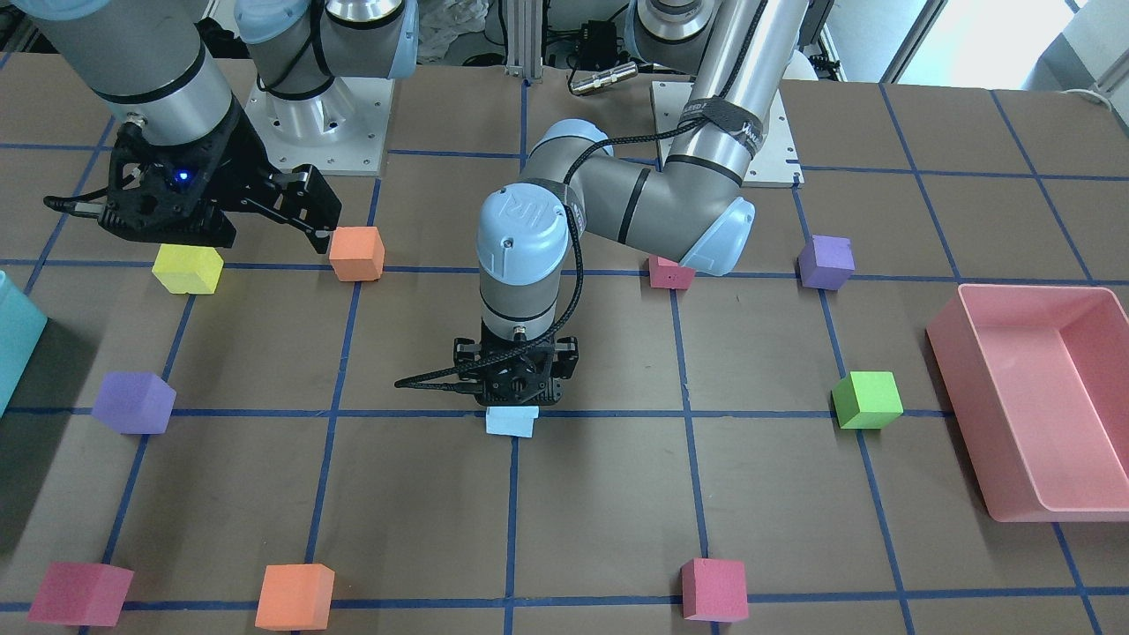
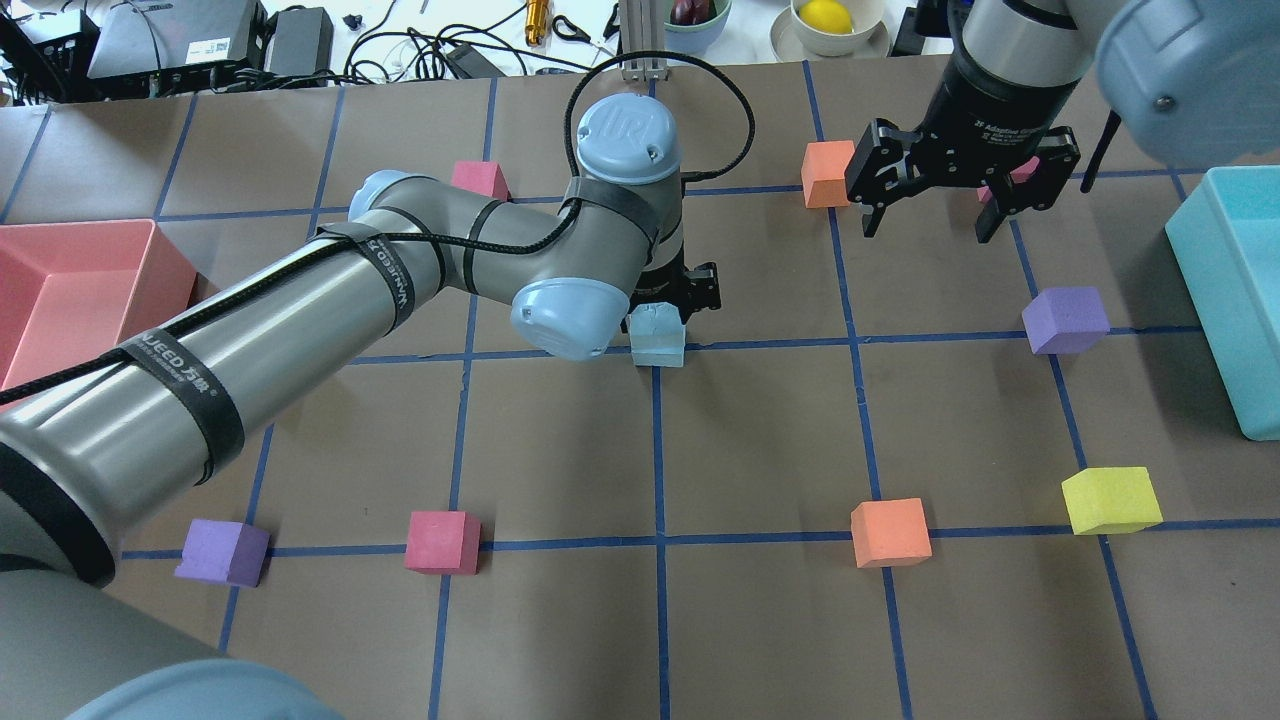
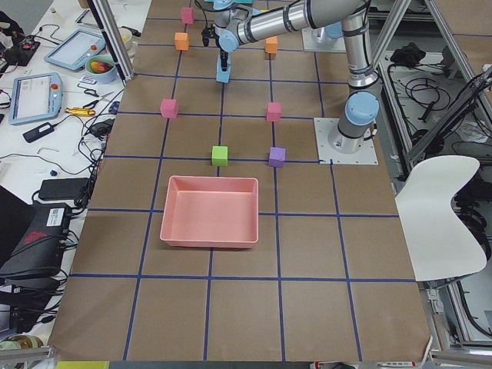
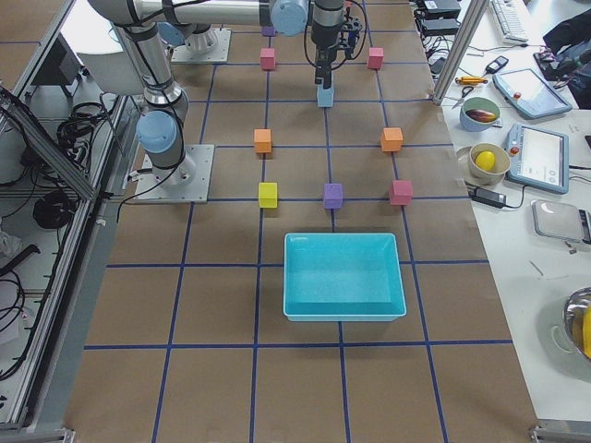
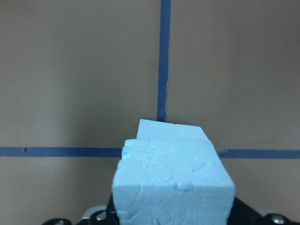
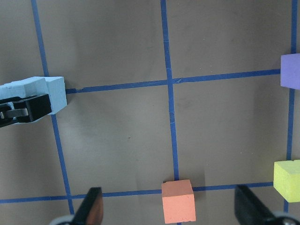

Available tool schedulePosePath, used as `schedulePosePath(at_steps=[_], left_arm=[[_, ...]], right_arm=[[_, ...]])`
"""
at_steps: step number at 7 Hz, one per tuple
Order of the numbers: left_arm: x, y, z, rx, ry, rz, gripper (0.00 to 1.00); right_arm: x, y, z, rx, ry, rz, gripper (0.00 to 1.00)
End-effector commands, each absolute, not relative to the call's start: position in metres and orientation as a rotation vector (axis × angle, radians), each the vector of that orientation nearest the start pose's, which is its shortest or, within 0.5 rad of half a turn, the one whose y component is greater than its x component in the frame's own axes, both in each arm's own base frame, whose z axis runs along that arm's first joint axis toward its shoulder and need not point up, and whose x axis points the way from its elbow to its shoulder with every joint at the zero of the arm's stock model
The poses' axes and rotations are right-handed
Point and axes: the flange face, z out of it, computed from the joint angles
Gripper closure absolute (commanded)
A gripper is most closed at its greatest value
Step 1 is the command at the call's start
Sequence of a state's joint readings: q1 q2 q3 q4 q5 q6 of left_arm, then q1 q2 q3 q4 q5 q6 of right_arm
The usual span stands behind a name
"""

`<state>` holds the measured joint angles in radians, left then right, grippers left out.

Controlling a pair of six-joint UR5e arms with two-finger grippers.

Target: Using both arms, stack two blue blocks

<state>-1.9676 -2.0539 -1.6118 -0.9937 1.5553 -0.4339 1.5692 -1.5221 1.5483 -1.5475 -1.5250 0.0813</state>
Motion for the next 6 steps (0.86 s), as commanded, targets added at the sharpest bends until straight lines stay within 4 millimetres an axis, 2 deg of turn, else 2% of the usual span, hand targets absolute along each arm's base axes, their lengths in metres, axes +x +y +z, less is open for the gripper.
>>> schedulePosePath(at_steps=[1, 2, 3, 4, 6], left_arm=[[-0.369, -0.541, 0.277, -0.068, 3.214, -0.119, 0.00], [-0.363, -0.544, 0.300, -0.073, 3.245, -0.153, 0.00], [-0.333, -0.554, 0.323, -0.130, 3.236, -0.164, 0.00], [-0.292, -0.555, 0.346, -0.017, 3.210, -0.118, 0.00], [-0.191, -0.555, 0.399, 0.149, 3.178, -0.051, 0.00]], right_arm=[[0.137, -0.508, 0.472, 0.130, 3.094, 0.081, 0.00], [0.137, -0.507, 0.473, 0.130, 3.094, 0.079, 0.00], [0.137, -0.508, 0.472, 0.130, 3.094, 0.081, 0.00], [0.137, -0.508, 0.472, 0.130, 3.094, 0.081, 0.00], [0.137, -0.508, 0.472, 0.130, 3.092, 0.081, 0.00]])
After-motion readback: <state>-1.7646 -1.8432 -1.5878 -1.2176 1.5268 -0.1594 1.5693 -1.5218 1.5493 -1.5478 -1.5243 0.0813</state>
